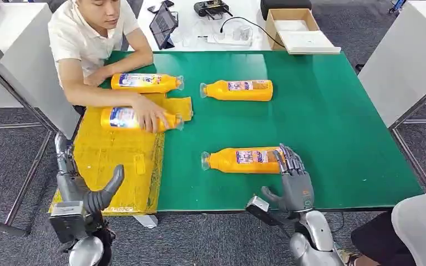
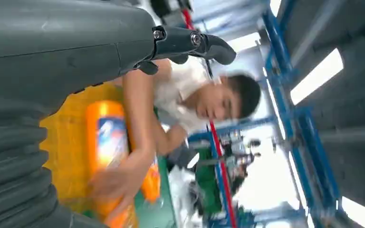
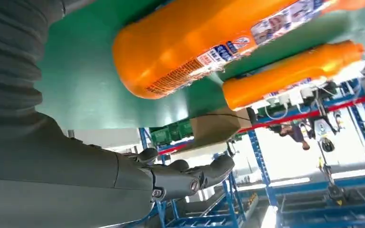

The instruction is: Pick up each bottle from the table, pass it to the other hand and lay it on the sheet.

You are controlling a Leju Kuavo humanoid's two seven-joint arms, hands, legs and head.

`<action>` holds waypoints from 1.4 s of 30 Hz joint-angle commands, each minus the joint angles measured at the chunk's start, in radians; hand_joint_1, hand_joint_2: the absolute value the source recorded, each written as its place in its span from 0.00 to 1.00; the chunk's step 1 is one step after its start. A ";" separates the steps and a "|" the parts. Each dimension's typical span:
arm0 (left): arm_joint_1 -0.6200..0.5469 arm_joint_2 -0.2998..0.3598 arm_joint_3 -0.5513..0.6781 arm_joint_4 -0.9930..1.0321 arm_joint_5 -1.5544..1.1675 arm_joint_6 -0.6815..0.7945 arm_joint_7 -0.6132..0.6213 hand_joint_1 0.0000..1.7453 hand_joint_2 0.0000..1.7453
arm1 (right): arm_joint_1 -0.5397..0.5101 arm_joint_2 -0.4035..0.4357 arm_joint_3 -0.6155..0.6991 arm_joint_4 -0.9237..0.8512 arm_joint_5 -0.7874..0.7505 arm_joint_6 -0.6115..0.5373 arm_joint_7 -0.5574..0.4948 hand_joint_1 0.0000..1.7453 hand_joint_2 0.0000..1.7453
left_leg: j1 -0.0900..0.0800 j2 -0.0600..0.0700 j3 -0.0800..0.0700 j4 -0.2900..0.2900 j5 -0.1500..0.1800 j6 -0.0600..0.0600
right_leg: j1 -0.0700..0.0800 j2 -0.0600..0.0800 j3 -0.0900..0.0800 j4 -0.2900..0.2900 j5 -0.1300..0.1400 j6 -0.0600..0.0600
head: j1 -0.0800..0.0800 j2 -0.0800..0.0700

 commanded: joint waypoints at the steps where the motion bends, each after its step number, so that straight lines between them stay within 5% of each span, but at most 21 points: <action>1: -0.034 0.067 -0.200 0.139 -0.070 -0.079 0.069 0.00 1.00 | -0.191 0.004 0.010 0.280 -0.007 0.049 0.008 0.00 1.00 | 0.001 0.002 0.003 -0.002 0.001 -0.002 | 0.001 0.000 0.003 -0.002 0.001 -0.002 | 0.000 0.000; 15: -0.039 0.071 -0.215 0.155 -0.073 -0.094 0.075 0.00 1.00 | -0.225 0.012 0.014 0.314 -0.021 0.066 0.004 0.00 1.00 | 0.000 0.001 0.001 -0.001 0.000 -0.001 | 0.001 0.000 0.001 -0.001 0.001 -0.002 | 0.000 0.000; 21: -0.058 0.067 -0.235 0.187 -0.082 -0.114 0.089 0.00 1.00 | -0.287 0.034 0.058 0.405 -0.021 0.148 0.027 0.00 1.00 | 0.000 0.003 0.001 -0.001 0.000 -0.001 | 0.000 0.002 0.001 -0.001 0.001 -0.001 | 0.000 0.000; 30: -0.068 0.061 -0.254 0.197 -0.083 -0.151 0.129 0.00 1.00 | -0.396 0.032 0.155 0.560 0.048 0.367 0.230 0.00 1.00 | 0.001 0.002 0.001 -0.001 0.000 -0.001 | 0.001 0.001 0.001 -0.001 0.001 -0.002 | 0.000 0.000; 42: -0.085 0.057 -0.269 0.214 -0.032 -0.214 0.137 0.00 1.00 | -0.439 0.036 0.186 0.627 0.038 0.473 0.246 0.03 1.00 | 0.001 0.002 0.009 0.000 0.001 -0.001 | 0.001 -0.001 0.009 -0.001 0.001 -0.002 | 0.000 0.000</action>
